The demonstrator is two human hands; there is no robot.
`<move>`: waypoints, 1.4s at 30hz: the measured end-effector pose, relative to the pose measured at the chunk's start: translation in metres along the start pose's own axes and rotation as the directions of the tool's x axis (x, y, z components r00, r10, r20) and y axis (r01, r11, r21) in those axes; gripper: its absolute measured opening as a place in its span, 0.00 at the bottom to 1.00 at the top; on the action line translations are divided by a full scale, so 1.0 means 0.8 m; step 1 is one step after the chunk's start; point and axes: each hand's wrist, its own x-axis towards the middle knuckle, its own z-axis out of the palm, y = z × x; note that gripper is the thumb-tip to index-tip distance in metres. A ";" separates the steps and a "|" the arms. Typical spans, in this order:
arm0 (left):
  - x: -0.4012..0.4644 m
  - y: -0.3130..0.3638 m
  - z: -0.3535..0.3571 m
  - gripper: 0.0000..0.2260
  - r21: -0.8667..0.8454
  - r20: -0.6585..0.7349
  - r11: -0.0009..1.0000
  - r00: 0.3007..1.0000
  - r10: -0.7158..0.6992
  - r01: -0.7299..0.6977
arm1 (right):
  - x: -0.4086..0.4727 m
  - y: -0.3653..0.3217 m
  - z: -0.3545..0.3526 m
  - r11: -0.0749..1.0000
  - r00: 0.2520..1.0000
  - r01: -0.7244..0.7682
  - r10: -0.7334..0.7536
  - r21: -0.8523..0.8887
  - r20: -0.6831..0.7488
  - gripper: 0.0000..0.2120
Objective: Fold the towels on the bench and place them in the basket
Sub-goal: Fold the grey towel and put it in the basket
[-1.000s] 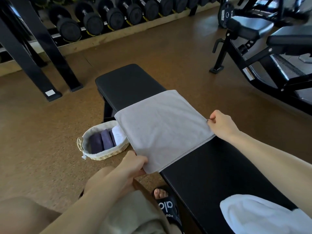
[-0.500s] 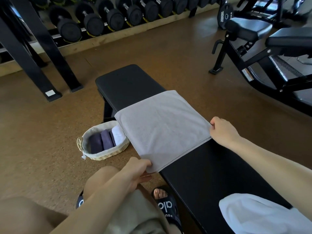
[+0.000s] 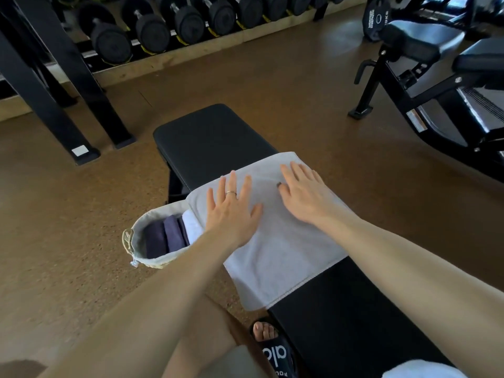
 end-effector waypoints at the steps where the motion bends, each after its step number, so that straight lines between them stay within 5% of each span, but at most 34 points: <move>1: 0.013 -0.005 0.000 0.30 0.025 0.007 1.000 1.000 -0.005 0.005 | 0.011 -0.007 0.002 1.000 1.000 0.008 -0.008 -0.021 0.002 0.27; 5: 0.041 -0.041 0.014 0.33 0.092 0.071 0.995 0.997 -0.037 0.030 | 0.054 -0.010 0.016 0.999 0.998 0.040 -0.039 -0.013 0.046 0.26; 10: 0.037 -0.054 0.028 0.35 0.115 0.030 0.993 0.999 -0.021 0.017 | 0.083 0.027 0.011 0.908 0.897 -0.399 0.357 0.131 0.260 0.28; 13: 0.038 -0.052 0.027 0.36 0.126 0.031 0.992 0.999 -0.029 0.025 | 0.073 0.018 0.009 0.979 0.987 -0.159 0.157 0.130 0.027 0.27; 15: 0.037 -0.053 0.027 0.37 0.124 0.039 0.992 0.999 -0.016 0.011 | 0.059 0.015 0.021 0.989 0.999 0.018 -0.022 0.146 0.029 0.25; 19: 0.035 -0.052 0.023 0.37 0.154 0.056 0.988 0.998 -0.032 0.023 | 0.052 0.043 0.012 0.943 0.933 -0.329 0.315 0.058 0.174 0.28; 23: -0.003 -0.022 0.015 0.37 0.145 -0.010 0.984 0.994 0.107 -0.104 | -0.015 0.041 -0.006 0.998 0.995 -0.031 0.036 0.052 -0.090 0.27; 26: -0.068 0.006 0.033 0.38 0.074 0.068 0.938 0.940 0.333 -0.338 | -0.084 0.051 0.005 0.994 0.993 0.110 -0.110 0.003 0.029 0.28; 32: -0.136 0.026 0.041 0.21 0.261 -0.094 0.808 0.819 0.566 -0.528 | -0.141 0.087 -0.019 0.970 0.969 -0.244 0.244 -0.003 0.031 0.25; 36: -0.154 0.037 0.033 0.15 0.378 0.029 0.703 0.766 0.642 -0.603 | -0.164 0.098 -0.042 0.884 0.901 -0.432 0.415 0.181 0.123 0.22; 42: -0.158 0.049 0.031 0.06 0.417 0.121 0.677 0.775 0.620 -0.606 | -0.171 0.109 -0.053 0.757 0.838 -0.544 0.512 0.363 0.188 0.11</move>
